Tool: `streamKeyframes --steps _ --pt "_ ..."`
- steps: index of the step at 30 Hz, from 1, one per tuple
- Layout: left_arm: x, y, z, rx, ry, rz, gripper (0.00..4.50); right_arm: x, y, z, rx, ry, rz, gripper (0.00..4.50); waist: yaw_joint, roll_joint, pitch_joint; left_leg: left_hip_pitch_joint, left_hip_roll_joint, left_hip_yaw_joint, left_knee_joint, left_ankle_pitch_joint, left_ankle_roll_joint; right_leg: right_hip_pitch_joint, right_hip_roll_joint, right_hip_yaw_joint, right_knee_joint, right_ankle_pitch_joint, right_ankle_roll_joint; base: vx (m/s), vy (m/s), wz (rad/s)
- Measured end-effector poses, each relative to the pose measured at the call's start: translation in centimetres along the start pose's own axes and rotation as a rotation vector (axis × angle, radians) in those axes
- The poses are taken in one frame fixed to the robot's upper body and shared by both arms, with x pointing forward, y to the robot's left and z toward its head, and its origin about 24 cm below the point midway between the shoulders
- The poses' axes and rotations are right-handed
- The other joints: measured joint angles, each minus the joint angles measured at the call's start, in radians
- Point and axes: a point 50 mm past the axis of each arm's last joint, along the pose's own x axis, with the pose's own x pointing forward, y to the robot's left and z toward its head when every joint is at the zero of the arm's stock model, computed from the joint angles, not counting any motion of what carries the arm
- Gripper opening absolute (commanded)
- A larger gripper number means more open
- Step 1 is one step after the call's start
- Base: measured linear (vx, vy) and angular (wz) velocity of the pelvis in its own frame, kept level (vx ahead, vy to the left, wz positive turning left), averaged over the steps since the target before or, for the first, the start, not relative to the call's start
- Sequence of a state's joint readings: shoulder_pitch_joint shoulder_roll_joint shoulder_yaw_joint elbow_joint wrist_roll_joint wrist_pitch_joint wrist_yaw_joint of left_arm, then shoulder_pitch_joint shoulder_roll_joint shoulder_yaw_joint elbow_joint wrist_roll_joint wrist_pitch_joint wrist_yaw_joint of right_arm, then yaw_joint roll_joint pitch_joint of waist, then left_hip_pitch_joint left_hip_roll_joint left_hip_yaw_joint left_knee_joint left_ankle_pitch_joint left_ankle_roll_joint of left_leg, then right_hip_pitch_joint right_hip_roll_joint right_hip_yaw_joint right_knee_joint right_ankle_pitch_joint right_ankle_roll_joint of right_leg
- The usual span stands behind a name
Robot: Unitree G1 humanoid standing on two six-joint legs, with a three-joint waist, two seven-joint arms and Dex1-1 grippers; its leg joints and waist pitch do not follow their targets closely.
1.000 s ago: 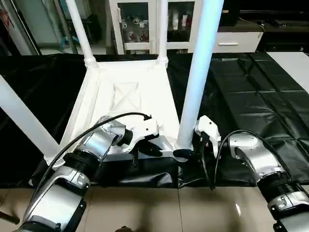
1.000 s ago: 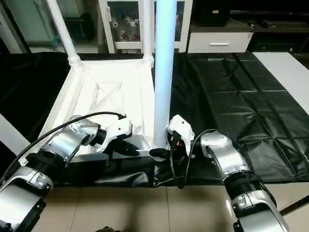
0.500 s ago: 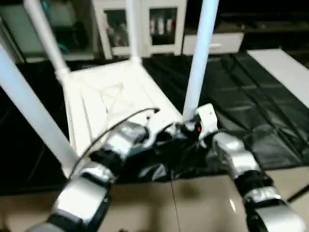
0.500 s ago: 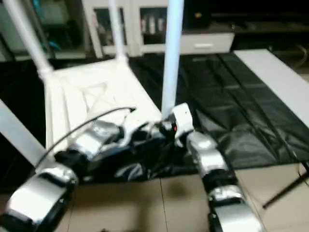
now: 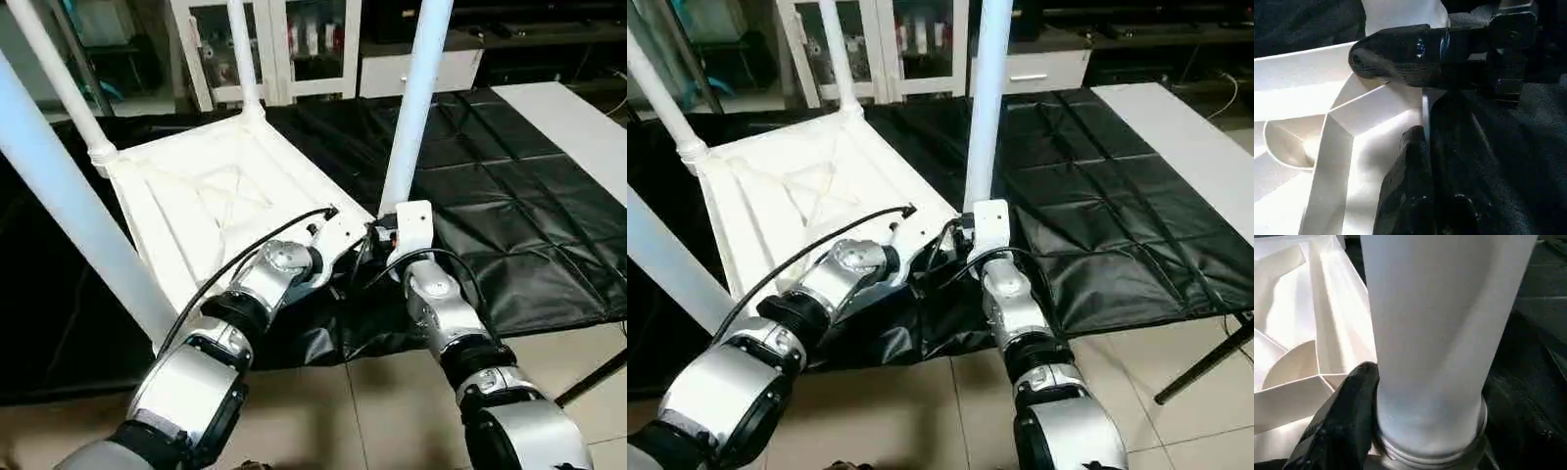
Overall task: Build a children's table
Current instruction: Rotate leg to tighten
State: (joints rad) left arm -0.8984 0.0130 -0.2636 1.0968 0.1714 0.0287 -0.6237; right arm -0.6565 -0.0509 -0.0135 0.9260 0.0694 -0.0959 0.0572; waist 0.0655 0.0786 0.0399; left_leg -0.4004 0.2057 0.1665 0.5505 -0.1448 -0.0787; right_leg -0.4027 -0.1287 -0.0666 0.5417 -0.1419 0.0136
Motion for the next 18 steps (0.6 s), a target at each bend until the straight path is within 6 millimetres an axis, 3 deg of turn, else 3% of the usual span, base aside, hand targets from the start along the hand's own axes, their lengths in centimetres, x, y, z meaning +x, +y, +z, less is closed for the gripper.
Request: streamKeyframes --steps 6,11,16,18 --pt "-0.1 -0.4 0.4 0.051 -0.056 -0.064 0.0 -1.4 -1.8 0.4 -0.041 -0.074 0.018 3.91 0.037 0.0 0.0 -0.002 0.002 0.005 0.0 0.001 0.001 -0.004 0.0 0.0 0.01 0.006 0.005 0.009 -0.002 0.01" --pt "-0.5 -0.1 0.2 0.118 -0.072 -0.089 0.0 -3.3 -3.2 2.3 -0.091 -0.14 0.146 3.91 0.049 -0.001 0.0 -0.002 0.003 0.005 0.006 0.001 0.001 -0.005 0.0 0.002 0.018 -0.003 0.021 0.024 -0.002 0.0" --pt "-1.4 0.4 -0.5 0.233 -0.098 -0.086 0.0 -7.1 -4.2 -0.3 -0.185 0.003 0.368 3.91 0.056 -0.003 0.0 -0.003 0.003 0.006 0.006 0.001 0.005 -0.005 -0.001 0.002 0.019 -0.006 0.025 0.0 0.0 0.0" --pt "-1.6 0.6 -0.6 0.256 -0.104 -0.074 0.0 -8.3 -4.1 -0.8 -0.183 0.039 0.435 3.91 0.058 -0.01 0.003 -0.003 0.003 0.006 0.006 0.001 0.005 -0.006 -0.001 0.003 0.021 -0.006 0.025 0.0 0.0 0.0"
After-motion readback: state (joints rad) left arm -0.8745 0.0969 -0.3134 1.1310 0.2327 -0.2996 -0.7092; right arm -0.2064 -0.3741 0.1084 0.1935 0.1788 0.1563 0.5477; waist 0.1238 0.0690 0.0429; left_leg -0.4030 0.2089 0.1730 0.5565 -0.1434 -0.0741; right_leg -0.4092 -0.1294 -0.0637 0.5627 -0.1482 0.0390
